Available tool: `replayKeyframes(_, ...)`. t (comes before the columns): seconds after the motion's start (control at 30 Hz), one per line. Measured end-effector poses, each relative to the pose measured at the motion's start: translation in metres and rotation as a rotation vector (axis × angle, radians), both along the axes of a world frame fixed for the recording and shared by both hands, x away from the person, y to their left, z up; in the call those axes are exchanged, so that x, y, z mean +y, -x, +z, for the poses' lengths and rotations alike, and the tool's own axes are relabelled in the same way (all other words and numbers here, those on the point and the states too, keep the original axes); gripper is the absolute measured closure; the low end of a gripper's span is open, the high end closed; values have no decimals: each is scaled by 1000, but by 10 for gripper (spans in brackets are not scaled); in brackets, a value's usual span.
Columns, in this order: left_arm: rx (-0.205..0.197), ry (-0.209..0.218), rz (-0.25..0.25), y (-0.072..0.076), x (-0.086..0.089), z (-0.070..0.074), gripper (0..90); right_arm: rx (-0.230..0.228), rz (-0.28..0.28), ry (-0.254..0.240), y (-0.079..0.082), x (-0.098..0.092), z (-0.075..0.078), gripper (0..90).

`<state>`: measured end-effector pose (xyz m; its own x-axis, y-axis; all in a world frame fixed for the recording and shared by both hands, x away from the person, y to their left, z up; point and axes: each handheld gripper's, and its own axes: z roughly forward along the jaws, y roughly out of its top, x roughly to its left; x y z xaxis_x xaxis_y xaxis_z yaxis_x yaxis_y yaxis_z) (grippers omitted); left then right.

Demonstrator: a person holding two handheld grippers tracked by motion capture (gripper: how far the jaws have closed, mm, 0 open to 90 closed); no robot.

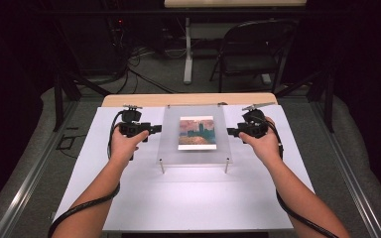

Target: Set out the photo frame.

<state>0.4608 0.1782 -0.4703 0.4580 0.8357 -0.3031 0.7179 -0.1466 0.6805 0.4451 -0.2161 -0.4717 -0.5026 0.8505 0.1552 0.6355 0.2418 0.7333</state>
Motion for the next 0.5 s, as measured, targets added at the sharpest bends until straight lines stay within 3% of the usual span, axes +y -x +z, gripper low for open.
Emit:
replayKeyframes(0.23,28,-30,10,-22,-12,1,402,23,-35,-21,-23,8,-2,414)
replayKeyframes(0.5,73,-11,40,-45,-17,-10,404,73,-55,-29,-42,19,-16,409)
